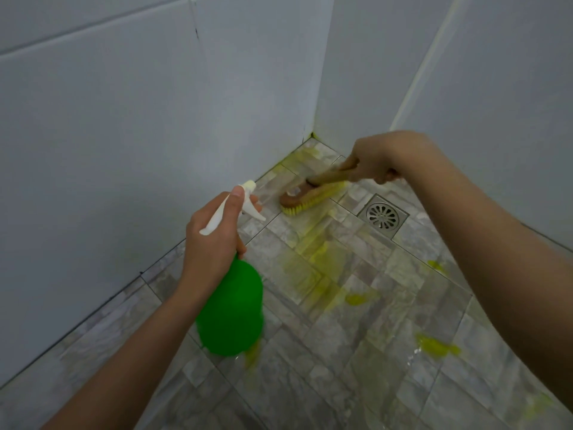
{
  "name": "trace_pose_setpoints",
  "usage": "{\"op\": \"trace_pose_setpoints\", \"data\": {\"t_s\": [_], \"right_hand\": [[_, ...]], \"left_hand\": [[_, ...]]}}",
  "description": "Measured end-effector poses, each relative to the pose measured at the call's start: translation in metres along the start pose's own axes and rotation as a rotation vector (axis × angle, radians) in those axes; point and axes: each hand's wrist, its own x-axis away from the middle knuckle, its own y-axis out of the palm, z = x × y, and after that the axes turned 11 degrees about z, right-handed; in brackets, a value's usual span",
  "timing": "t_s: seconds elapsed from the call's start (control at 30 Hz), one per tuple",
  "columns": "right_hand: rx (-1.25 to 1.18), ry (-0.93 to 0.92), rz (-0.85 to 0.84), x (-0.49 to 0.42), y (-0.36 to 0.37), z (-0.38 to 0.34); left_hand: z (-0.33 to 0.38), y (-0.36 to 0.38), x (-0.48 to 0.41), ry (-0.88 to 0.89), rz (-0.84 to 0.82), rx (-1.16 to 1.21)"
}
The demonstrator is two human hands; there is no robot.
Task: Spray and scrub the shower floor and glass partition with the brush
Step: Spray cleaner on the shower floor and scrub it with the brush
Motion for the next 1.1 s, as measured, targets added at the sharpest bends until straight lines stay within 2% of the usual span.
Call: {"op": "trace_pose_setpoints", "data": {"t_s": [0.07,0.13,0.2,0.3,0.4,0.5,0.57,0.7,0.73,0.87,1.03,1.1], "right_hand": [[0.095,-0.015,-0.014,0.005,-0.001,-0.013],[-0.028,-0.093,0.121,-0.001,0.024,-0.022],[-0.114,-0.143,0.168,-0.007,0.048,-0.023],[-0.075,-0.044,0.041,0.000,0.018,-0.012],[0.125,0.007,-0.036,0.008,0.001,-0.021],[-0.056,-0.094,0.132,-0.003,0.039,-0.026],[-0.136,-0.128,0.162,-0.005,0.046,-0.018],[0.018,-0.031,-0.018,-0.002,0.004,-0.015],[0.012,-0.041,0.004,-0.004,0.007,-0.021],[-0.184,-0.150,0.273,-0.016,0.074,-0.009],[-0.202,-0.197,0.187,-0.025,0.081,0.021],[-0.207,-0.167,0.224,-0.030,0.085,0.022]], "left_hand": [[0.000,-0.004,0.000,0.002,0.016,-0.003],[0.000,-0.005,0.000,0.005,0.019,-0.010],[0.000,-0.006,0.001,0.007,0.014,-0.007],[-0.001,-0.009,0.002,-0.003,0.022,-0.019],[0.000,-0.013,0.004,0.000,0.034,-0.020],[-0.002,-0.015,0.005,-0.002,0.038,-0.020],[-0.002,-0.018,0.006,-0.005,0.039,-0.006],[-0.002,-0.020,0.005,-0.006,0.050,-0.012],[-0.001,-0.020,0.004,0.000,0.054,-0.004],[0.002,-0.019,0.003,0.006,0.046,0.007],[-0.003,-0.015,0.002,-0.005,0.050,-0.016],[-0.002,-0.013,0.001,-0.017,0.055,-0.020]]}}
